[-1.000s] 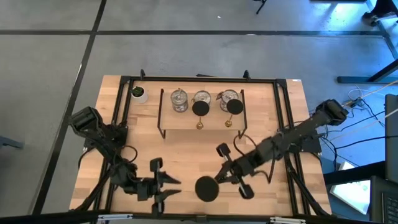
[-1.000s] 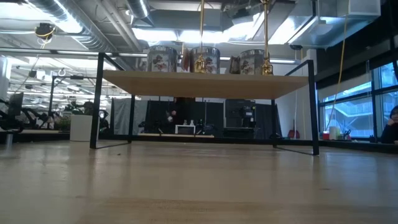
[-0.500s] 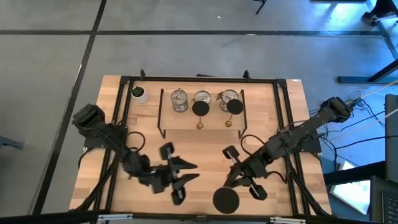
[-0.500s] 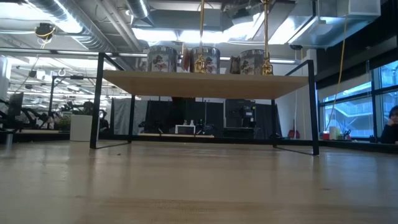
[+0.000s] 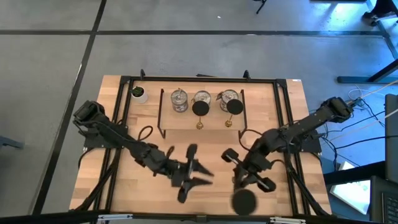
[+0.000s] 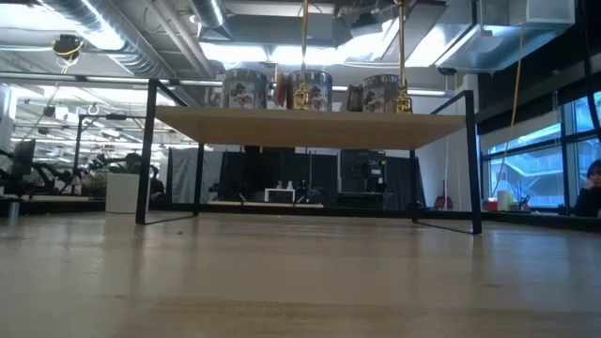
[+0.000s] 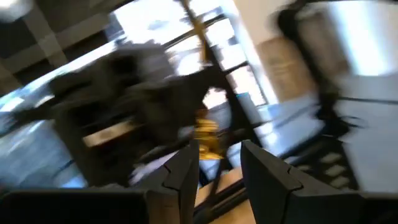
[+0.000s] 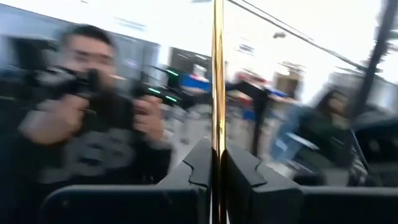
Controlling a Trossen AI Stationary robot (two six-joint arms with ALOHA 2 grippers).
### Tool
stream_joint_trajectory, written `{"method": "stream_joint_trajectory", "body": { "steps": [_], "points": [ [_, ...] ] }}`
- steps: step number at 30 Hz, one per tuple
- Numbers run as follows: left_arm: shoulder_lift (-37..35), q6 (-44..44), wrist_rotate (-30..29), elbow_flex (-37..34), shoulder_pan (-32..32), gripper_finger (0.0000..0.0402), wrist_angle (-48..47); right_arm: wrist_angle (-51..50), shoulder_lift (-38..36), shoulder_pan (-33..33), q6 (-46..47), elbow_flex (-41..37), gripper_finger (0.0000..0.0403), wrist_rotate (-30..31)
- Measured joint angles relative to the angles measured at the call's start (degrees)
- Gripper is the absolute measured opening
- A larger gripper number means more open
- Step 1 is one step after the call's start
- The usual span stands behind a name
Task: Pick & Place candle stick holders
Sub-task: Put the gold candle holder on the shelf
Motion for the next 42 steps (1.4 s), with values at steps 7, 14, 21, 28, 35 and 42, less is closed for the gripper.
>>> {"method": "stream_joint_trajectory", "body": {
  "steps": [7,14,21,28,35,42],
  "points": [
    [-0.1,15.9,-0.9,0.0,-6.1,0.0113,2.1,1.1,0.2,0.3,5.1,0.0,0.0023,-3.6],
    [0.1,18.4,-11.1,0.0,-7.7,0.0113,6.1,2.6,4.3,-4.0,5.8,0.0,0.0023,0.0],
    [0.1,12.2,-9.8,-0.1,-4.9,0.0113,5.9,2.4,7.3,-8.7,8.6,0.0,0.0023,4.9],
    [0.2,10.2,-10.5,-0.1,-3.5,0.0114,5.8,2.5,8.1,-9.1,8.3,0.0,0.0023,5.0],
    [0.2,7.3,-14.8,-0.1,-3.5,0.0114,5.4,0.3,8.1,-8.2,5.2,0.0,0.0023,12.9],
    [0.1,5.4,-14.2,-0.1,-4.2,0.0114,5.2,-0.2,8.0,-3.9,-3.7,0.0,0.0023,33.0]
  ]
}}
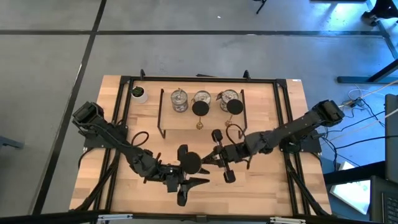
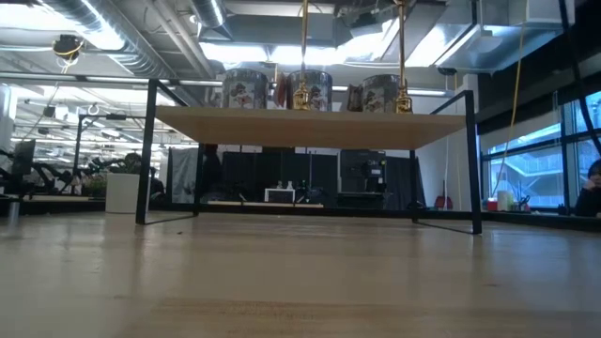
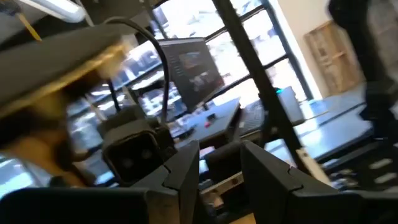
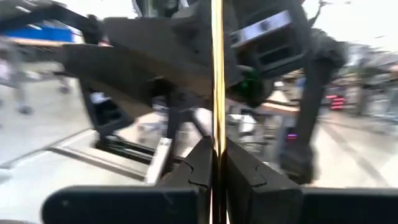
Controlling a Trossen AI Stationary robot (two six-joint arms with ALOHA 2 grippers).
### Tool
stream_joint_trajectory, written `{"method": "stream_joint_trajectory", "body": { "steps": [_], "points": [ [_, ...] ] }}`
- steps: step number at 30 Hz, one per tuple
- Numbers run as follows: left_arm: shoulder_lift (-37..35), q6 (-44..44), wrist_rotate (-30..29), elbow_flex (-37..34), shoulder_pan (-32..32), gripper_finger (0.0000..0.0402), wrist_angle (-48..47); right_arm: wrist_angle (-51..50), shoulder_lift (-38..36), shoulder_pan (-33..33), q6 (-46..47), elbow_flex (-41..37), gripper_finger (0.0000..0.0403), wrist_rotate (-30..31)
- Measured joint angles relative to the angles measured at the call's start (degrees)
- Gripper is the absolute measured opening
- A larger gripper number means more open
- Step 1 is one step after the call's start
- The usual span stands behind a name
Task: Pick & Place candle stick holders
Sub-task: Put the gold candle holder on the shelf
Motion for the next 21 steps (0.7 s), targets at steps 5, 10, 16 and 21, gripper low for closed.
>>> {"method": "stream_joint_trajectory", "body": {
  "steps": [5,10,16,21],
  "points": [
    [0.0,-4.2,-0.3,2.2,0.4,0.0114,-6.7,2.2,-0.1,3.4,-6.2,0.0,0.0023,11.0],
    [-0.1,-7.5,-6.1,2.9,1.1,0.0113,-8.7,4.3,-0.1,6.7,-11.5,0.0,0.0023,17.1],
    [-0.1,-7.2,-17.3,2.9,0.0,0.0113,-6.6,5.0,-0.2,8.2,-15.0,0.0,0.0024,23.3],
    [-0.2,-7.1,-17.4,2.9,-1.1,0.0113,-4.8,4.5,-0.4,8.3,-15.2,0.0,0.0024,23.8]
  ]
}}
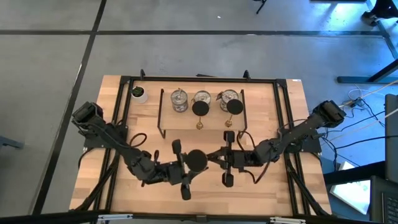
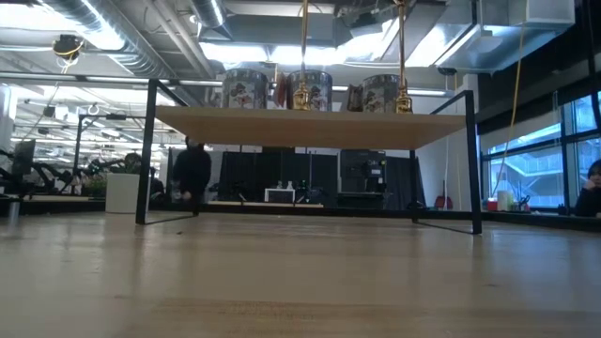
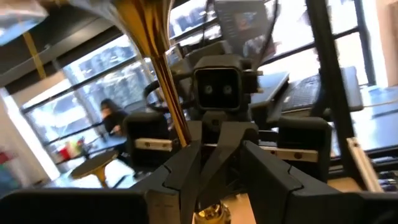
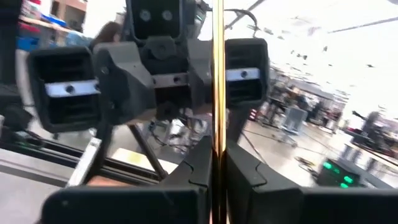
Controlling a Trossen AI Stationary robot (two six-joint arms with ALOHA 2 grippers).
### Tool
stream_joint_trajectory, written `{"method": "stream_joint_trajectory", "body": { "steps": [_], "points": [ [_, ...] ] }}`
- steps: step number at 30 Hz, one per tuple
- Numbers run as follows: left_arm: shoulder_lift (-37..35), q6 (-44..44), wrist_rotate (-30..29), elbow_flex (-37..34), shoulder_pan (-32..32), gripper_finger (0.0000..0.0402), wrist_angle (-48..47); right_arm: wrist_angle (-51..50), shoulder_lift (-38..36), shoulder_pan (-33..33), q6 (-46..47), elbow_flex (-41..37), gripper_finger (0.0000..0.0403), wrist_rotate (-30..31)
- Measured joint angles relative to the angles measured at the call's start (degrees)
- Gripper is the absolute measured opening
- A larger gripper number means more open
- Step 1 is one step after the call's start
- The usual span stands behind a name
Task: Pick & Place candle stick holders
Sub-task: Put the gold candle holder on the shelf
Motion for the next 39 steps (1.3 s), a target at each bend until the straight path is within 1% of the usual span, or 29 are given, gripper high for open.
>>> {"method": "stream_joint_trajectory", "body": {
  "steps": [3,7,11,13,17,22,27,30,37,39],
  "points": [
    [0.0,0.9,-3.2,0.0,-0.4,0.0113,1.2,-0.1,0.0,0.0,-0.4,0.0,0.0024,1.6],
    [0.0,2.1,-3.2,0.0,-0.6,0.0113,1.9,0.0,0.0,0.0,0.0,0.0,0.0024,-0.1],
    [-0.2,2.2,-5.2,0.0,-0.3,0.0113,2.2,0.0,0.0,0.1,0.0,0.0,0.0024,-0.8],
    [-0.2,2.2,-6.2,0.0,-0.2,0.0113,2.1,0.0,0.0,0.1,0.1,0.0,0.0024,-2.1],
    [-0.2,1.9,-2.5,0.0,0.6,0.0113,1.9,-0.1,0.0,-0.5,2.2,0.0,0.0024,-4.9],
    [-0.2,0.5,2.5,0.0,1.8,0.0113,1.8,-1.2,0.1,-1.1,3.0,0.0,0.0024,-5.4],
    [-0.2,-1.1,3.8,0.0,2.4,0.0112,0.8,-1.7,0.1,-1.6,3.9,0.0,0.0024,-5.4],
    [-0.2,-1.3,3.4,0.0,2.4,0.0098,0.3,-1.7,0.1,-1.6,3.9,0.0,0.0024,-5.4],
    [-0.2,0.1,3.5,0.0,1.8,0.0023,0.3,-2.0,0.1,-1.7,3.5,0.0,0.0024,-5.3],
    [-0.1,-0.3,3.6,0.0,1.6,0.0013,0.3,-2.1,0.1,-1.7,3.2,0.0,0.0024,-5.4]
  ]
}}
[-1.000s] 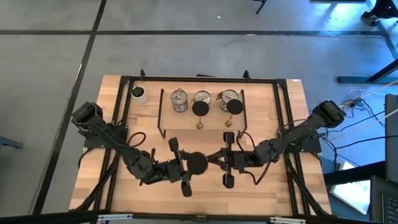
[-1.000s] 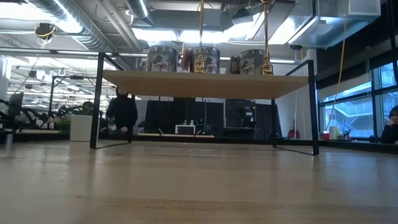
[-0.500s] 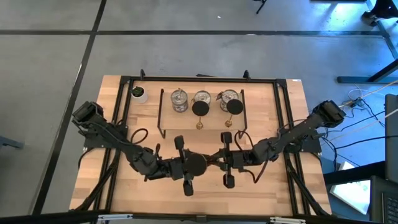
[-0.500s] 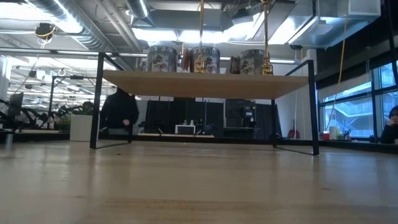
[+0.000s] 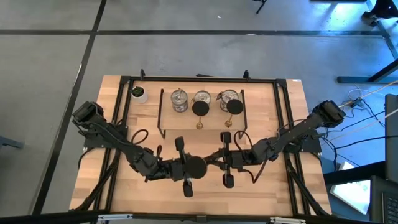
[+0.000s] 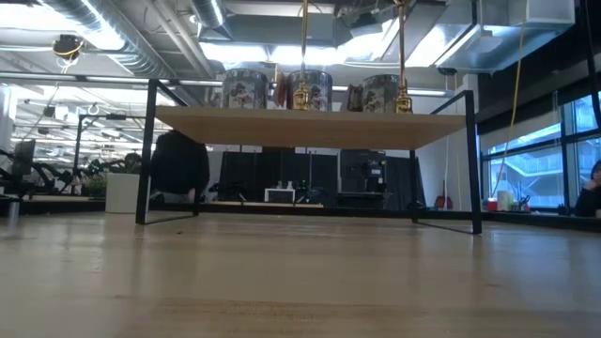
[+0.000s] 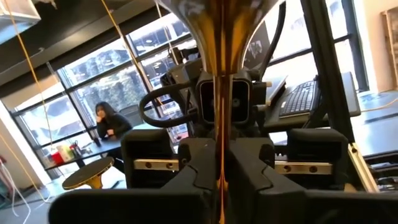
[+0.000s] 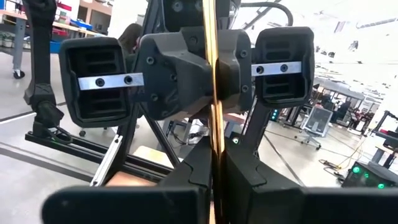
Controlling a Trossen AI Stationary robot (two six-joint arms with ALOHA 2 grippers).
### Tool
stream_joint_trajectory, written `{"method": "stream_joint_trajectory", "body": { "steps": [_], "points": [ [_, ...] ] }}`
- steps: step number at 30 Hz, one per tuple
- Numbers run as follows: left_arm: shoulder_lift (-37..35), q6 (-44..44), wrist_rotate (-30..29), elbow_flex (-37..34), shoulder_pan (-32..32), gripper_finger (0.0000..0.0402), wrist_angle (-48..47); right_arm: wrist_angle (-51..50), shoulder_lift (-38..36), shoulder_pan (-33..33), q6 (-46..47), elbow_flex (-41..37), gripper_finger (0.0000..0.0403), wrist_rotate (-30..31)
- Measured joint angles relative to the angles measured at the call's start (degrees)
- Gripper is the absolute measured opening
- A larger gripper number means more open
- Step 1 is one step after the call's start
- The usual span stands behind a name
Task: Pick & Place candle stick holders
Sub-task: Put the gold candle holder on the shelf
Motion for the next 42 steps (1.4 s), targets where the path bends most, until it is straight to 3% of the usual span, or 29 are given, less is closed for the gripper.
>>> {"method": "stream_joint_trajectory", "body": {
  "steps": [5,8,16,20,25,30,32,37,42],
  "points": [
    [0.0,-0.1,-0.5,0.0,0.0,0.0017,-0.4,-0.5,0.0,-0.2,-1.0,0.0,0.0030,0.3],
    [0.0,0.4,-3.7,0.0,0.0,0.0013,-1.0,-1.2,0.0,-0.6,0.1,0.1,0.0049,1.8],
    [0.0,2.1,-15.6,0.5,-2.0,0.0012,-1.1,-19.7,0.0,-1.0,8.6,7.0,0.0154,9.4],
    [-0.2,1.4,-22.3,0.6,-2.9,0.0012,-0.9,-24.3,0.0,0.1,11.8,8.8,0.0200,12.7],
    [-1.1,0.7,-35.9,0.8,-3.8,0.0012,-0.8,-30.5,0.0,3.4,8.6,11.2,0.0230,16.2],
    [-1.8,1.2,-43.4,0.8,-4.3,0.0012,-0.8,-36.4,-1.0,5.9,11.6,13.1,0.0237,20.3],
    [-2.5,1.4,-43.6,0.5,-4.4,0.0012,-1.2,-41.8,-2.4,6.4,14.9,14.1,0.0236,18.0],
    [-4.1,1.5,-43.5,0.5,-6.1,0.0012,-2.6,-51.3,-8.5,5.9,18.0,13.4,0.0227,1.4],
    [-4.2,0.8,-43.5,0.5,-7.5,0.0012,-4.8,-50.2,-14.2,5.3,16.2,7.7,0.0216,-1.1]
  ]
}}
